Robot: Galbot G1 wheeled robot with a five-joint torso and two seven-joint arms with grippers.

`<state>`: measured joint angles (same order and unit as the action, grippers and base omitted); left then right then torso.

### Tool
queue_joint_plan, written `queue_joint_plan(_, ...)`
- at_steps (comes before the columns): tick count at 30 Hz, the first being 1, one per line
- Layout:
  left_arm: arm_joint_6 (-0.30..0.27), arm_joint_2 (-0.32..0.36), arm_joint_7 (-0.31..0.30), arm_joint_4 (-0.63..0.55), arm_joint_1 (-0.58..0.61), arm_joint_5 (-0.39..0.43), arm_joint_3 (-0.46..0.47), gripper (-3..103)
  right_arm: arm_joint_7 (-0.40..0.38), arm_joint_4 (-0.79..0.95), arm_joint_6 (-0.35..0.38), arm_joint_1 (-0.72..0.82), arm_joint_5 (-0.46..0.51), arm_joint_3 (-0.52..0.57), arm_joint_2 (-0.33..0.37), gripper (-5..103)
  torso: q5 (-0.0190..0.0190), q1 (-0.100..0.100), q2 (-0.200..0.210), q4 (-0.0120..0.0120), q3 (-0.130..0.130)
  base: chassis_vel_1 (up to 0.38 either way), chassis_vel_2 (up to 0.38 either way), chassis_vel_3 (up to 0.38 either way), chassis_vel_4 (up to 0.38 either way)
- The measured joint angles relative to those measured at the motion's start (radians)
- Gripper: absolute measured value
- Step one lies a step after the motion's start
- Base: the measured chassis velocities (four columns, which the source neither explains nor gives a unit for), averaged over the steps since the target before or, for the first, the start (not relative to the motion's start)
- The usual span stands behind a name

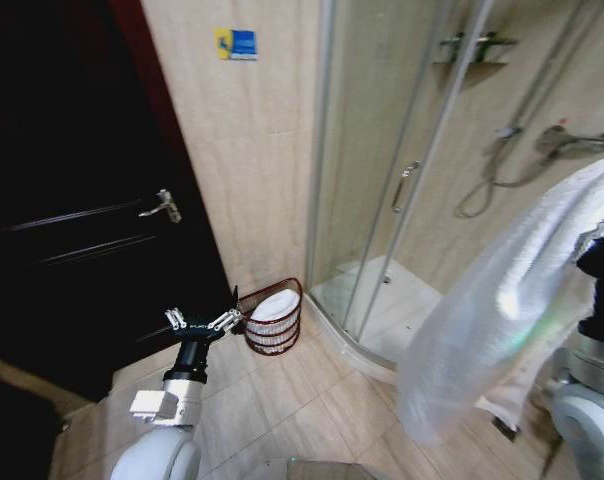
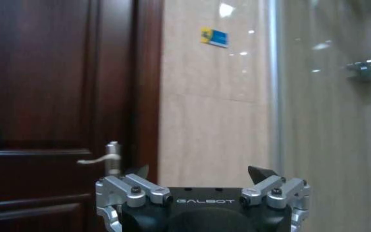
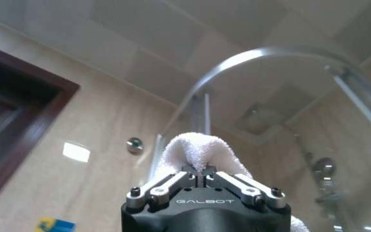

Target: Discard the used towel into the hamper.

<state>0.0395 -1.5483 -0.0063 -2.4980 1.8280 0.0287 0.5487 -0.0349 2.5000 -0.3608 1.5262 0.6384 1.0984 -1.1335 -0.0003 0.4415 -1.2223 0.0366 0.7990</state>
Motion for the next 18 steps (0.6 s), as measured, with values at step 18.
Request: queue_joint_plan(18,0.0,0.0,0.0,0.0,0.0,0.0,0.0,100,0.005,0.0,-0.004,-0.011,0.005,-0.004,0.003,3,0.0002,0.0,0.0,0.0001,0.0,0.126,0.13,0.13,0.127)
